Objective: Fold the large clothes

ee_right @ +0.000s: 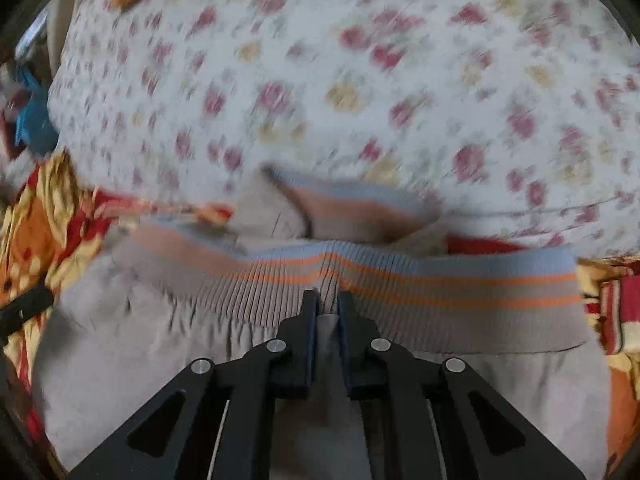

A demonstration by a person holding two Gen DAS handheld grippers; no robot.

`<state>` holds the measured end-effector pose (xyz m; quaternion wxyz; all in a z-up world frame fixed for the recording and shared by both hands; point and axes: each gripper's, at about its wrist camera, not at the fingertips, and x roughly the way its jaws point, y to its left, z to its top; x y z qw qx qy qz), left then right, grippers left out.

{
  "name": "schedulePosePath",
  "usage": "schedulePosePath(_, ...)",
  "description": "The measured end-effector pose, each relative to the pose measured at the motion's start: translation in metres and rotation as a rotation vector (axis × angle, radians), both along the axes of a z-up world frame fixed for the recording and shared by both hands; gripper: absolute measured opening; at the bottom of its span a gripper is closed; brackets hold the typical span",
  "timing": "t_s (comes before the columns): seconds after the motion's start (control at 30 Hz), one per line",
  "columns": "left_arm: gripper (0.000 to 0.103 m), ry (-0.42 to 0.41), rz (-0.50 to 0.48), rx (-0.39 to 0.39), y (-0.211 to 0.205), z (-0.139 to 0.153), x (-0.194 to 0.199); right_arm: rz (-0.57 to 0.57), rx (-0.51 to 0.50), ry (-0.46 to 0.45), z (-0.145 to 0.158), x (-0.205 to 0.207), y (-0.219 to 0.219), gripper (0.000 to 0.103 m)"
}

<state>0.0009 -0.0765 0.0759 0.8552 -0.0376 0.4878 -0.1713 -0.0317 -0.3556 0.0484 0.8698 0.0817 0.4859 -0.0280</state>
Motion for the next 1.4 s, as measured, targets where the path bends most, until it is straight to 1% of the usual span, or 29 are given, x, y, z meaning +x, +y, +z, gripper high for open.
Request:
schedulePosePath(0.03, 0.086, 0.018, -0.018, 0.005, -0.001, -0.003, -0.001, 0.009, 0.012, -0.01, 0.004, -0.005, 0.001, 0.03)
schedulePosePath(0.07, 0.086, 0.027, -0.032, 0.014, -0.003, -0.004, -0.003, 0.008, 0.03, -0.029, 0.011, -0.011, 0.001, 0.036)
schedulePosePath(0.1, 0.086, 0.024, -0.044, 0.032, -0.005, -0.005, -0.005, 0.007, 0.058, -0.05, 0.019, -0.015, 0.001, 0.045)
schedulePosePath(0.13, 0.086, 0.012, -0.051, 0.052, -0.008, -0.005, -0.007, 0.018, 0.097, -0.08, 0.03, -0.023, 0.002, 0.05)
schedulePosePath(0.2, 0.086, -0.003, -0.058, 0.088, -0.013, -0.011, -0.008, 0.068, 0.137, -0.111, 0.043, -0.032, 0.016, 0.05)
schedulePosePath(0.27, 0.086, 0.021, -0.064, 0.092, -0.015, -0.017, -0.004, 0.141, 0.129, -0.082, 0.043, -0.027, 0.038, 0.05)
schedulePosePath(0.3, 0.086, 0.038, -0.053, 0.076, -0.013, -0.019, -0.002, 0.166, 0.118, -0.071, 0.039, -0.023, 0.05, 0.049)
schedulePosePath(0.37, 0.086, 0.061, -0.029, 0.042, -0.009, -0.021, 0.002, 0.188, 0.072, -0.056, 0.025, -0.009, 0.072, 0.049)
schedulePosePath(0.43, 0.086, 0.068, -0.001, 0.031, -0.005, -0.022, 0.006, 0.192, 0.049, 0.002, 0.001, 0.013, 0.091, 0.05)
schedulePosePath(0.5, 0.086, 0.045, 0.02, 0.056, -0.003, -0.022, 0.008, 0.18, 0.014, 0.014, -0.014, 0.02, 0.098, 0.049)
schedulePosePath(0.57, 0.086, 0.027, 0.035, 0.089, -0.003, -0.023, 0.01, 0.154, 0.034, 0.015, -0.021, 0.033, 0.096, 0.049)
schedulePosePath(0.67, 0.086, 0.047, 0.029, 0.081, -0.004, -0.024, 0.011, 0.141, 0.11, 0.002, -0.001, 0.022, 0.077, 0.049)
schedulePosePath(0.7, 0.086, 0.046, 0.032, 0.076, -0.004, -0.024, 0.011, 0.135, 0.127, -0.006, 0.008, 0.012, 0.068, 0.053)
schedulePosePath(0.73, 0.086, 0.046, 0.031, 0.072, -0.004, -0.024, 0.01, 0.12, 0.123, -0.014, 0.021, -0.003, 0.052, 0.063)
schedulePosePath(0.77, 0.086, 0.049, 0.031, 0.071, -0.004, -0.024, 0.011, 0.097, 0.093, -0.017, 0.029, -0.014, 0.04, 0.068)
schedulePosePath(0.83, 0.086, 0.051, 0.028, 0.075, -0.006, -0.026, 0.011, 0.035, -0.008, -0.032, 0.043, -0.033, 0.012, 0.078)
schedulePosePath(0.93, 0.086, 0.048, 0.042, 0.081, -0.007, -0.029, 0.012, -0.1, -0.228, -0.029, 0.046, -0.053, -0.041, 0.084)
schedulePosePath(0.97, 0.086, 0.049, 0.046, 0.083, -0.007, -0.031, 0.012, -0.155, -0.28, 0.002, 0.039, -0.054, -0.062, 0.084)
schedulePosePath(1.0, 0.086, 0.049, 0.049, 0.087, -0.008, -0.032, 0.012, -0.189, -0.287, 0.04, 0.03, -0.052, -0.076, 0.084)
schedulePosePath(1.03, 0.086, 0.048, 0.049, 0.091, -0.008, -0.033, 0.012, -0.228, -0.24, 0.096, 0.015, -0.05, -0.098, 0.084)
schedulePosePath(1.07, 0.086, 0.045, 0.05, 0.095, -0.008, -0.033, 0.012, -0.233, -0.171, 0.11, 0.006, -0.05, -0.108, 0.083)
schedulePosePath(1.1, 0.086, 0.043, 0.052, 0.099, -0.009, -0.034, 0.013, -0.227, -0.086, 0.114, -0.001, -0.052, -0.117, 0.071)
schedulePosePath(1.13, 0.086, 0.04, 0.052, 0.101, -0.009, -0.035, 0.013, -0.219, 0.009, 0.109, -0.008, -0.052, -0.122, 0.038)
schedulePosePath(1.17, 0.086, 0.037, 0.053, 0.102, -0.009, -0.035, 0.014, -0.216, 0.085, 0.085, -0.01, -0.052, -0.125, 0.02)
schedulePosePath(1.2, 0.086, 0.033, 0.056, 0.104, -0.01, -0.035, 0.014, -0.218, 0.1, 0.055, -0.007, -0.052, -0.125, 0.014)
schedulePosePath(1.3, 0.086, 0.013, 0.074, 0.088, -0.009, -0.033, 0.016, -0.221, 0.012, -0.093, 0.022, -0.057, -0.121, 0.012)
schedulePosePath(1.33, 0.086, 0.011, 0.071, 0.091, -0.01, -0.033, 0.017, -0.246, -0.004, -0.128, 0.029, -0.059, -0.126, 0.012)
schedulePosePath(1.37, 0.086, 0.009, 0.069, 0.097, -0.011, -0.034, 0.017, -0.275, -0.007, -0.126, 0.028, -0.058, -0.13, 0.012)
schedulePosePath(1.4, 0.086, 0.006, 0.069, 0.104, -0.012, -0.034, 0.017, -0.286, 0.007, -0.094, 0.02, -0.054, -0.136, 0.012)
